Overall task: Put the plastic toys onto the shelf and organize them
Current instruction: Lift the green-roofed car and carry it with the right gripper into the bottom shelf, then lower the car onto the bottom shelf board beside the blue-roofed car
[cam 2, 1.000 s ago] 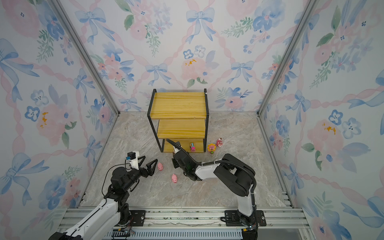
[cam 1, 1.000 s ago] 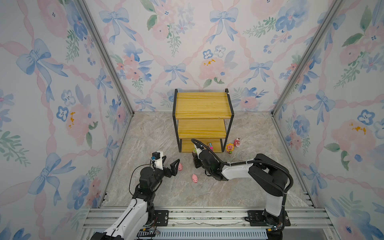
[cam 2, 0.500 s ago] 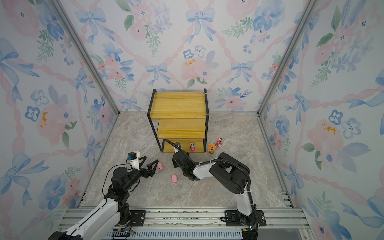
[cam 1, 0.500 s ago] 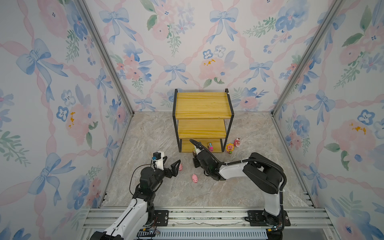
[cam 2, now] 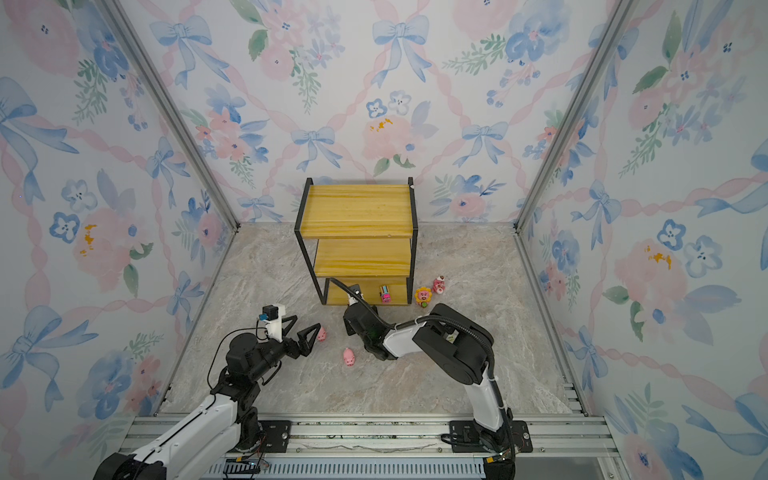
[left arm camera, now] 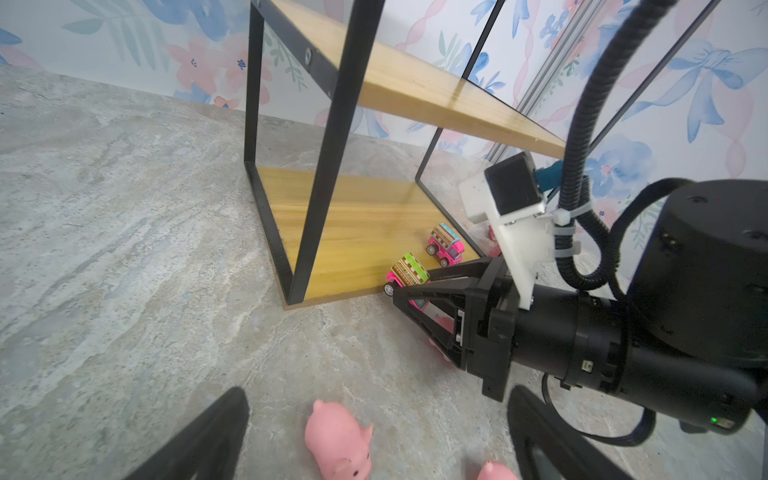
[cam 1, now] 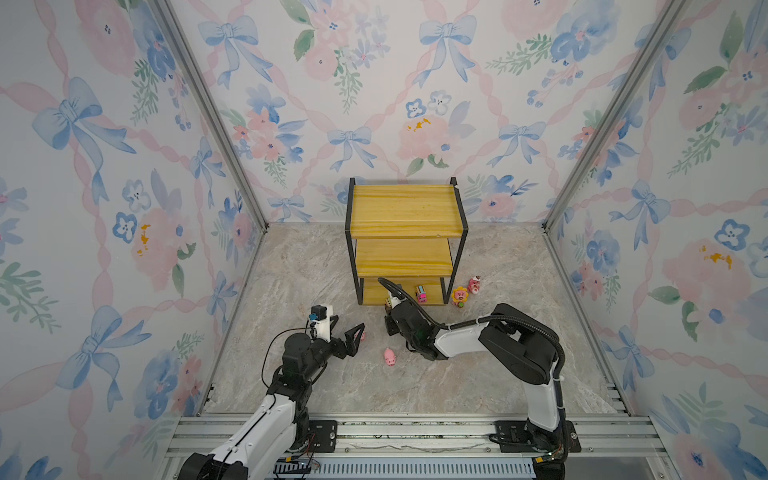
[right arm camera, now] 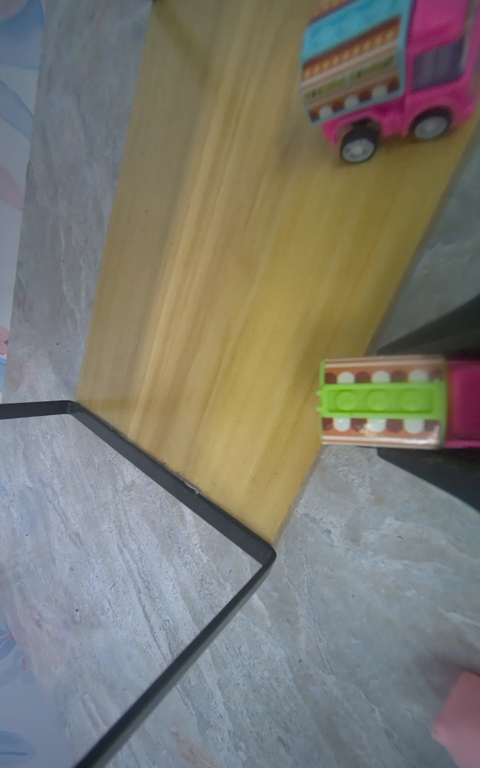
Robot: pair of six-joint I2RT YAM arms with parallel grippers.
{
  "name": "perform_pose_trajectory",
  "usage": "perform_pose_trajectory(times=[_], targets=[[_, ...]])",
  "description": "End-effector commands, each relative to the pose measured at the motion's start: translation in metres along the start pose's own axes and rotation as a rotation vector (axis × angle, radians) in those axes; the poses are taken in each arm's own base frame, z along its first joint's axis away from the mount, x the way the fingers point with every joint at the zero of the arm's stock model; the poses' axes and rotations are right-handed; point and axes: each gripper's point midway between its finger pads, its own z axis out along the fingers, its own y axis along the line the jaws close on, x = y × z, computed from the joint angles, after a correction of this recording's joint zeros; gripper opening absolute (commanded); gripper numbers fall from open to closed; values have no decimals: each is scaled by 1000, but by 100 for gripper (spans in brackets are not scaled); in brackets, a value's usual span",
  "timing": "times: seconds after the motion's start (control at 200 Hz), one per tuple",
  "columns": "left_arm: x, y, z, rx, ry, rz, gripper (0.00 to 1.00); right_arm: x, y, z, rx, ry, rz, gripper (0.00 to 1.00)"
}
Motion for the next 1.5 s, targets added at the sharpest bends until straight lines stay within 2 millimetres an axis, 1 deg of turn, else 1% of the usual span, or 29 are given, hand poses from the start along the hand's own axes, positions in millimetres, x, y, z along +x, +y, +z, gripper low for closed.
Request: perform_pose_trajectory(times=[0.0,0.405,1.365,1.495], targets=[[0,-6,2,31,12,31,98,-3,-5,9,25,-3,32,20],[2,-7,3,26,20,40,98,-3,-11,20,38,23,47,20],[2,-8,4,30,21,44,98,2,-23,36,76,55,96,21],[2,-8,4,31,20,43,98,2,-22,39,74,61,101,21]])
